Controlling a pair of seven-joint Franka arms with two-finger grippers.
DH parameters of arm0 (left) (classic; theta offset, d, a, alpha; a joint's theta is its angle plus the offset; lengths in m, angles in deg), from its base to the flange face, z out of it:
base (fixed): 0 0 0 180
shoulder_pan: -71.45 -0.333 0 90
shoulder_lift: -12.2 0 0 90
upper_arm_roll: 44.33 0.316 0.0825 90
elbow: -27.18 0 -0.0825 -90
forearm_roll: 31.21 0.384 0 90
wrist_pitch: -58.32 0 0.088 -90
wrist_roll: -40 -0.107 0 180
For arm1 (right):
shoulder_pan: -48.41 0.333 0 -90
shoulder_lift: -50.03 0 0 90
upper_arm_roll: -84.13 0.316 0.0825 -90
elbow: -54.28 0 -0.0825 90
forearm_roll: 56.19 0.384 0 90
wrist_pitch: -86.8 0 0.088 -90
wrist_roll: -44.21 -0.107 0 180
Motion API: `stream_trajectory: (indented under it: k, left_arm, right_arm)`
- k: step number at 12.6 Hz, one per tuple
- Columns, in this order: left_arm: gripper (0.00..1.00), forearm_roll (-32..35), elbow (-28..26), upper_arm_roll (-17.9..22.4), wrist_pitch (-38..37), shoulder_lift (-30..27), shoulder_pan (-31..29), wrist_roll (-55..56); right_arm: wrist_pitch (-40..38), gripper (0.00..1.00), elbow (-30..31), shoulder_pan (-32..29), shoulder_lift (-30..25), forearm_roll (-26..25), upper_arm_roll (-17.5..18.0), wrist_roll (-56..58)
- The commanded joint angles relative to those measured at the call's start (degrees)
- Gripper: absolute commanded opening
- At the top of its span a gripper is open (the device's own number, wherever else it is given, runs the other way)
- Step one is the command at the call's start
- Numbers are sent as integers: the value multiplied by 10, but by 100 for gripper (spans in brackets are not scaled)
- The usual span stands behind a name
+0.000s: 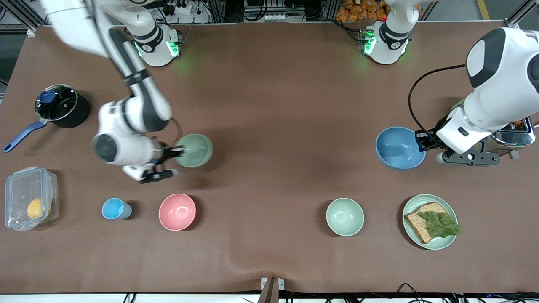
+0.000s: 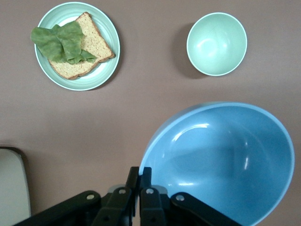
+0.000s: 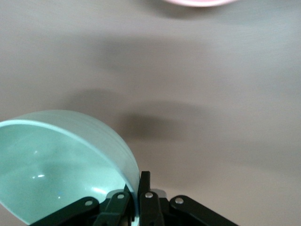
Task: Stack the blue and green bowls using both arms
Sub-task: 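Carry the green bowl with the right gripper to the table center, then release the green bowl with the right gripper while the left gripper advances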
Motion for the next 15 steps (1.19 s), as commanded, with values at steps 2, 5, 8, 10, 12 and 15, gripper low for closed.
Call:
stream_trajectory:
  k: [2,5,8,10,12,15]
  left_arm:
    - [0,-3,12,-6,-19,-7,-2,11]
    - [0,-8,16,-18,-19,-4,-1,38]
    - [0,-10,14,-37,-19,2,-1,69]
    - [0,-11,12,-49,-19,15,7,100]
    - [0,-11,13,-61,-18,32,25,137]
    - [0,-3,16,-61,-8,54,78,225]
  right_arm:
    - [20,0,-104,107,82,36,-7,-239]
    - [55,0,-135,131,124,87,-7,-260]
    - [81,18,-136,147,136,135,-7,-259]
    - [85,100,-136,154,135,132,-8,-254]
    - [79,100,-136,149,127,130,-9,-250]
    - [37,100,-139,125,81,123,-27,-226]
